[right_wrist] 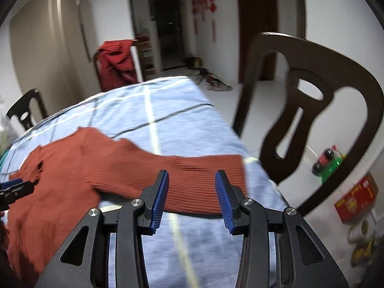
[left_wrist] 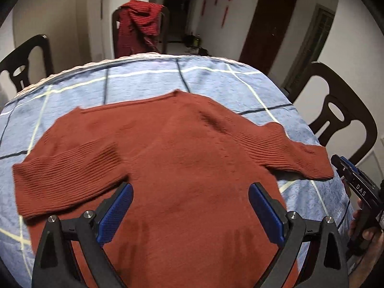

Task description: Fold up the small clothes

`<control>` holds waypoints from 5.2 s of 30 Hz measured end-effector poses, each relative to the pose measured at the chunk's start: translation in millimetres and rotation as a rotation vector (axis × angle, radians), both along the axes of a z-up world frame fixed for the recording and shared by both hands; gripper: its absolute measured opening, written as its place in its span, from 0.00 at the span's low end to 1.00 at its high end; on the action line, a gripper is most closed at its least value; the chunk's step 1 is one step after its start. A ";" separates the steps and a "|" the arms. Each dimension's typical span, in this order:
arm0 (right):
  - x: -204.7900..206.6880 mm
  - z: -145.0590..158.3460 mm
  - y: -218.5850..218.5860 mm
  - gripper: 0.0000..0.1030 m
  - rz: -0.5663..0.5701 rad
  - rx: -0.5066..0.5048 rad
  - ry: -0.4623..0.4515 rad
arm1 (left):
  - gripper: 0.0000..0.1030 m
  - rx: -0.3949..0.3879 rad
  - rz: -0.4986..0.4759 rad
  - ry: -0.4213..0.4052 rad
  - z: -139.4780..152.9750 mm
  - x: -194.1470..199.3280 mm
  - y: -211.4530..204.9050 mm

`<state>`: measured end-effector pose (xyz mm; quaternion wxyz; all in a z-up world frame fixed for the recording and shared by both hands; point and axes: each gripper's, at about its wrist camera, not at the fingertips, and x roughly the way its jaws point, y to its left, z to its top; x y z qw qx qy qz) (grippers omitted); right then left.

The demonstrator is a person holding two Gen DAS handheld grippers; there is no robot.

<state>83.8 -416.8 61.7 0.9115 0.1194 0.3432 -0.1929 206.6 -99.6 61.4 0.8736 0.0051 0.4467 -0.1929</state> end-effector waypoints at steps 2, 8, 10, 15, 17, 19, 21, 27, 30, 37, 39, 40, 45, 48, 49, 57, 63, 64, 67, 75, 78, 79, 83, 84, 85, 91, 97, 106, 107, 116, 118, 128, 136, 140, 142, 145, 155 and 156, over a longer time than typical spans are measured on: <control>-2.3 -6.4 -10.2 0.41 -0.021 0.007 0.023 | 0.95 -0.001 -0.010 0.007 -1.6 2.5 -8.4; -2.6 -17.0 -27.0 0.56 -0.054 0.001 0.073 | 0.95 0.001 -0.042 0.025 -7.8 8.4 -32.9; -1.9 -20.3 -30.7 0.56 -0.062 0.001 0.094 | 0.95 0.003 -0.051 0.028 -10.0 10.0 -37.4; 2.5 -28.7 -32.8 0.56 -0.052 0.016 0.119 | 0.95 0.010 -0.064 0.044 -16.0 12.1 -46.7; 4.2 -30.9 -32.5 0.56 -0.046 0.012 0.127 | 0.95 0.014 -0.067 0.048 -17.6 12.8 -47.6; 5.2 -31.3 -32.3 0.56 -0.048 0.005 0.127 | 0.95 0.014 -0.068 0.055 -19.9 13.6 -49.0; 6.0 -31.6 -30.7 0.56 -0.051 0.004 0.130 | 0.95 0.017 -0.065 0.059 -21.9 14.4 -48.9; 12.9 -30.4 -22.7 0.40 -0.041 -0.037 0.142 | 0.95 0.018 -0.061 0.072 -26.3 16.0 -45.8; 14.9 -29.0 -19.3 0.24 -0.029 -0.043 0.139 | 0.95 0.016 -0.063 0.078 -28.0 16.2 -45.8; 13.5 -17.0 -17.8 0.08 -0.001 -0.002 0.065 | 0.95 0.013 -0.070 0.079 -28.4 17.2 -45.9; 14.4 -9.6 -15.5 0.08 0.016 0.007 0.035 | 0.95 0.011 -0.067 0.078 -28.1 17.9 -44.6; 15.2 -5.7 -14.0 0.08 0.030 0.017 0.017 | 0.95 0.008 -0.065 0.079 -27.9 18.0 -43.6; 25.6 8.1 -3.1 0.08 0.100 0.072 -0.040 | 0.95 0.010 -0.059 0.081 -29.4 18.5 -40.3; 33.0 14.3 7.6 0.08 0.148 0.088 -0.073 | 0.95 0.015 -0.064 0.086 -30.7 17.9 -39.3; 35.4 15.9 11.2 0.08 0.166 0.097 -0.082 | 0.95 0.016 -0.065 0.085 -30.8 17.5 -38.5; 63.6 27.0 47.6 0.08 0.300 0.133 -0.108 | 0.95 0.026 -0.048 0.069 -27.8 18.4 -28.2; 81.3 32.0 75.3 0.08 0.390 0.151 -0.118 | 0.95 0.021 -0.037 0.084 -32.6 20.1 -16.2; 83.7 33.0 79.7 0.08 0.403 0.154 -0.119 | 0.95 0.020 -0.035 0.083 -32.6 20.4 -14.1; 91.7 34.9 96.3 0.08 0.459 0.173 -0.123 | 0.95 0.010 -0.017 0.085 -32.4 21.4 -4.1; 112.0 31.1 138.3 0.08 0.584 0.195 -0.099 | 0.95 0.006 0.014 0.095 -35.6 22.4 22.5; 118.1 27.3 150.3 0.08 0.608 0.208 -0.088 | 0.95 -0.005 0.025 0.104 -36.4 22.4 31.3; 119.2 26.2 153.3 0.08 0.616 0.212 -0.084 | 0.95 -0.007 0.030 0.105 -36.3 21.8 33.9; 123.6 22.2 165.8 0.08 0.658 0.230 -0.064 | 0.95 -0.011 0.040 0.107 -36.5 20.4 42.2; 124.8 20.8 169.6 0.08 0.664 0.225 -0.058 | 0.95 -0.009 0.041 0.105 -36.7 19.4 43.9; 124.3 20.0 172.2 0.08 0.668 0.223 -0.055 | 0.95 -0.006 0.043 0.105 -37.0 18.7 45.1; 131.9 10.4 186.0 0.08 0.686 0.228 -0.024 | 0.95 -0.008 0.053 0.111 -39.7 16.0 53.5; 140.2 0.0 201.5 0.08 0.725 0.235 0.021 | 0.95 -0.014 0.059 0.109 -38.1 7.2 62.7; 146.0 -11.2 205.6 0.13 0.771 0.327 0.096 | 0.95 -0.019 0.086 0.107 -35.2 13.0 74.8; 146.0 -10.8 203.1 0.16 0.767 0.346 0.102 | 0.95 -0.024 0.090 0.105 -34.2 14.5 76.3; 138.2 7.9 161.4 0.24 0.692 0.419 0.027 | 0.95 -0.062 0.110 0.067 -15.2 26.0 77.0; 135.6 8.5 151.1 0.24 0.643 0.364 0.033 | 0.95 -0.059 0.111 0.049 -10.3 31.6 71.7; 125.8 -25.4 118.4 0.24 0.519 0.218 0.153 | 0.95 0.007 0.106 0.116 -33.0 46.6 55.8; 99.3 -16.5 99.4 0.24 0.433 0.110 0.050 | 0.95 0.091 0.095 0.111 -37.7 40.6 58.6; 98.6 -27.5 91.8 0.24 0.405 0.105 0.097 | 0.95 0.126 0.095 0.097 -39.8 38.6 53.4; 99.4 -37.0 91.8 0.24 0.410 0.100 0.131 | 0.95 0.132 0.092 0.093 -40.3 37.9 52.2; 96.4 -37.5 90.7 0.28 0.406 0.089 0.124 | 0.95 0.134 0.085 0.094 -39.7 36.5 53.9; 90.1 -36.2 108.3 0.32 0.442 0.032 0.156 | 0.95 0.171 0.074 0.082 -39.3 25.3 59.1; 90.5 -38.1 105.7 0.32 0.438 0.052 0.161 | 0.95 0.190 0.073 0.080 -39.6 22.6 59.7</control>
